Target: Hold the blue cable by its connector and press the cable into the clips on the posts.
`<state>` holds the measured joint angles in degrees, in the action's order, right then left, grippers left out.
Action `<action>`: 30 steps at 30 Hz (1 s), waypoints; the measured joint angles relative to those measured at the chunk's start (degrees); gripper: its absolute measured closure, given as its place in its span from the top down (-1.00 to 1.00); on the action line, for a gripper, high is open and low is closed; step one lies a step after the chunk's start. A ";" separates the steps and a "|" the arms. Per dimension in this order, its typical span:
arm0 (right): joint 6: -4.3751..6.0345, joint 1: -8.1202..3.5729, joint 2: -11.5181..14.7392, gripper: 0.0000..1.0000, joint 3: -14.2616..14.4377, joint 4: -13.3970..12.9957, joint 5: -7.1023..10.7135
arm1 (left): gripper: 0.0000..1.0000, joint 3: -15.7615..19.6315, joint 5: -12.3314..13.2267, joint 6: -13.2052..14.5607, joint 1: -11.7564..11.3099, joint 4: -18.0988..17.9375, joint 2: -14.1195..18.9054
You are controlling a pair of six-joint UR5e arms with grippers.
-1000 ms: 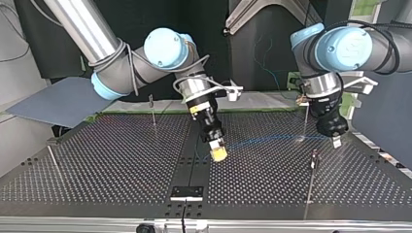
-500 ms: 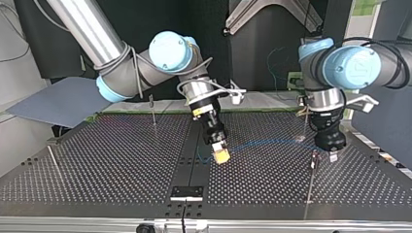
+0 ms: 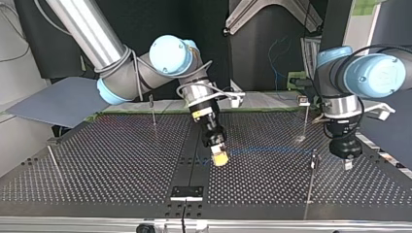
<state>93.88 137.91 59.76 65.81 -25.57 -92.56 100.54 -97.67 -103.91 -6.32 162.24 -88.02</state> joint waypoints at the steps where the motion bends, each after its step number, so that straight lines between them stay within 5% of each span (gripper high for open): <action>1: 0.00 -0.10 0.00 -1.00 -0.05 0.03 -0.03 | -1.00 -0.06 0.53 -0.02 -0.53 -0.05 -0.09; 8: 0.01 -0.79 -0.10 -1.00 -0.10 0.15 -0.31 | -1.00 -1.37 3.43 -0.08 -2.88 0.04 -2.07; 19: -0.08 -2.69 -1.04 -1.00 -1.12 0.25 -0.89 | -1.00 -4.42 8.32 -1.63 -3.09 -1.33 -5.62; 30: 0.00 -3.71 -4.45 -1.00 -5.79 2.43 -0.57 | -1.00 -8.32 8.83 -3.46 -3.96 -0.56 -8.57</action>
<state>93.88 134.20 55.31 60.03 -23.15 -93.14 92.22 -88.84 -107.36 -10.29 161.67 -96.59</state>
